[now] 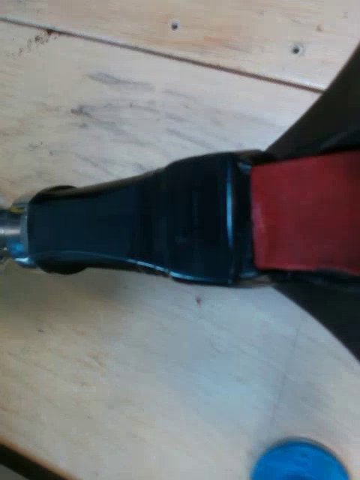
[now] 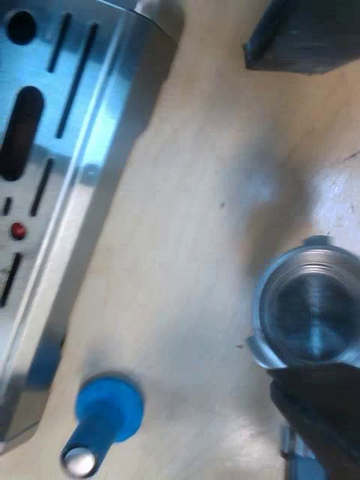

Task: Put the handle in the coffee machine

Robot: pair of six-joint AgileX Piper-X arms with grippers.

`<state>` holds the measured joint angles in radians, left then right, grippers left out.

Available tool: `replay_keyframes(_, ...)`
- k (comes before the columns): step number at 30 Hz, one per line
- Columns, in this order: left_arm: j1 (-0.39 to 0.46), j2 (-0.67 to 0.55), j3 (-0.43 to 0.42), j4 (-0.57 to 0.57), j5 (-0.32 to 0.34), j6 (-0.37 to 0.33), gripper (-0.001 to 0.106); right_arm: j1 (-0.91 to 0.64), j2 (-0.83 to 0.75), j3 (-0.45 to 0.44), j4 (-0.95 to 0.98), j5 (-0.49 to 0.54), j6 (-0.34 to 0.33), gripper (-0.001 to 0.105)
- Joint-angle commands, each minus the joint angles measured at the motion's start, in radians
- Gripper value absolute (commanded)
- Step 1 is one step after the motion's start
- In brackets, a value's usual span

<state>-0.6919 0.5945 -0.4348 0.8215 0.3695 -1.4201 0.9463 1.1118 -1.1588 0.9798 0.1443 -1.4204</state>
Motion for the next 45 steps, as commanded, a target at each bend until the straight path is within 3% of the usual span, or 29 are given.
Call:
replay_keyframes(1,0.062,-0.009,-0.039,-0.009,-0.001,-0.007,0.000,0.002,-0.051,-0.014,0.005,0.009,-0.018,0.079)
replay_keyframes(9,0.199,-0.009,-0.084,0.012,0.001,-0.007,0.000,0.002,-0.137,-0.014,0.059,0.009,-0.018,0.079)
replay_keyframes(20,0.395,-0.009,-0.085,0.015,0.004,-0.021,0.000,0.002,-0.152,-0.014,0.095,0.009,-0.018,0.079)
replay_keyframes(24,0.440,-0.009,-0.085,0.003,0.066,-0.020,0.000,0.012,-0.152,-0.014,0.098,0.011,-0.018,0.079)
replay_keyframes(33,0.528,-0.009,-0.085,-0.006,0.161,0.006,0.000,0.190,-0.152,0.030,-0.027,0.184,-0.009,0.079)
replay_keyframes(45,0.529,-0.009,-0.085,-0.006,0.166,0.088,0.000,0.434,-0.150,0.240,-0.339,0.430,0.080,0.079)
